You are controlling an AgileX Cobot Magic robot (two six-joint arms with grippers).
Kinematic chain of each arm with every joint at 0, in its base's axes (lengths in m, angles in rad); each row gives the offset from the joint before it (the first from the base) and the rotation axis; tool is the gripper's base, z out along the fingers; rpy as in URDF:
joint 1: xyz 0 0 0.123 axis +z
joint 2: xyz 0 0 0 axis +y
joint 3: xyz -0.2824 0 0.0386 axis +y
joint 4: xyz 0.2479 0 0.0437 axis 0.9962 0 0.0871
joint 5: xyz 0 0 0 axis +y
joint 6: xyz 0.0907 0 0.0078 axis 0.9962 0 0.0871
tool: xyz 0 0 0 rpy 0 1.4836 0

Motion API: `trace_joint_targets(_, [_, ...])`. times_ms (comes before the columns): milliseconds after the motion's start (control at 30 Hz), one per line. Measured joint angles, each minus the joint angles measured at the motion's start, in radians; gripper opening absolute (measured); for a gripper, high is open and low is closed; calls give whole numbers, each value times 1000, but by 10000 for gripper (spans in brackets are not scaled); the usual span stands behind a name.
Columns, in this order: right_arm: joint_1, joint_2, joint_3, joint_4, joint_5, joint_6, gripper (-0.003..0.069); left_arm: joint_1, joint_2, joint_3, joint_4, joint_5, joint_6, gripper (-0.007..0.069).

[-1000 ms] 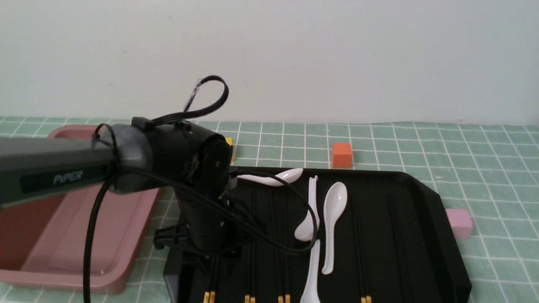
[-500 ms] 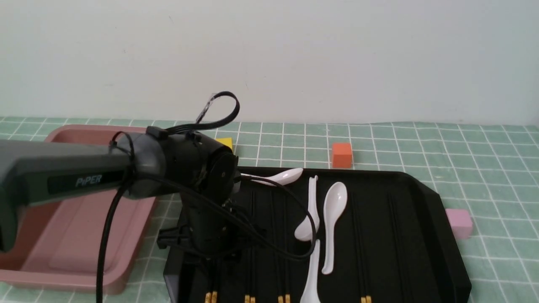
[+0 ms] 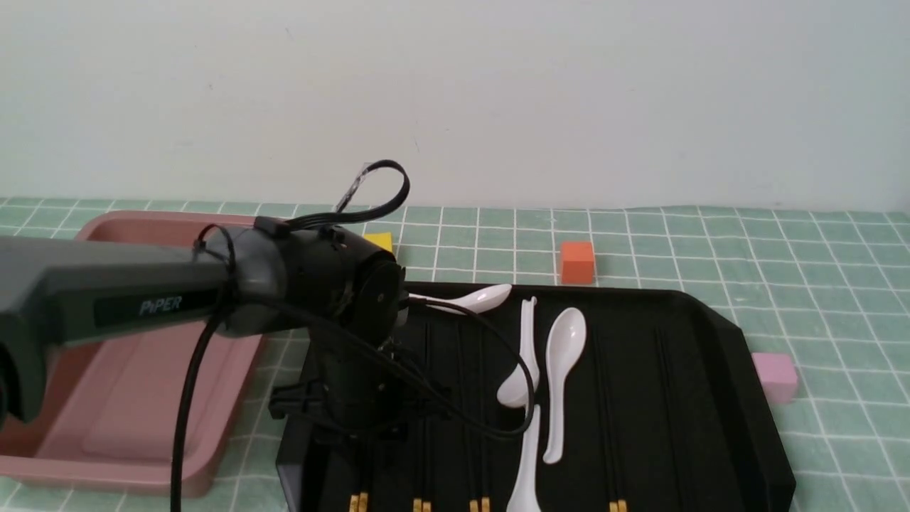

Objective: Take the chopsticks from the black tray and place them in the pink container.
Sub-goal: 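Reach over to the black tray and grasp a pair of chopsticks with the left gripper, then place the chopsticks into the pink bin with the left gripper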

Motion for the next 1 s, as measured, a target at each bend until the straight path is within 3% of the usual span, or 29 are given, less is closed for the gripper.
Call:
trace_joint_targets(167, [0, 0, 0, 0, 0, 0, 239, 0, 8, -5, -8, 1, 0, 180])
trace_joint_targets(233, [0, 0, 0, 0, 0, 0, 239, 0, 9, -9, -11, 4, 1, 107])
trace_joint_targets(433, [0, 0, 0, 0, 0, 0, 239, 0, -60, 4, -9, 6, 1, 111])
trace_joint_targets(667, [0, 0, 0, 1, 0, 0, 239, 12, -373, 6, 48, 55, 1, 111])
trace_joint_targets(833, [0, 0, 0, 1, 0, 0, 239, 185, -512, 6, 90, 112, 22, 111])
trace_joint_targets(933, [0, 0, 0, 0, 0, 0, 239, 397, -518, 8, 88, 159, 126, 111])
trace_joint_targets(1000, [0, 0, 0, 0, 0, 0, 239, 477, -499, 8, 57, 162, 172, 111])
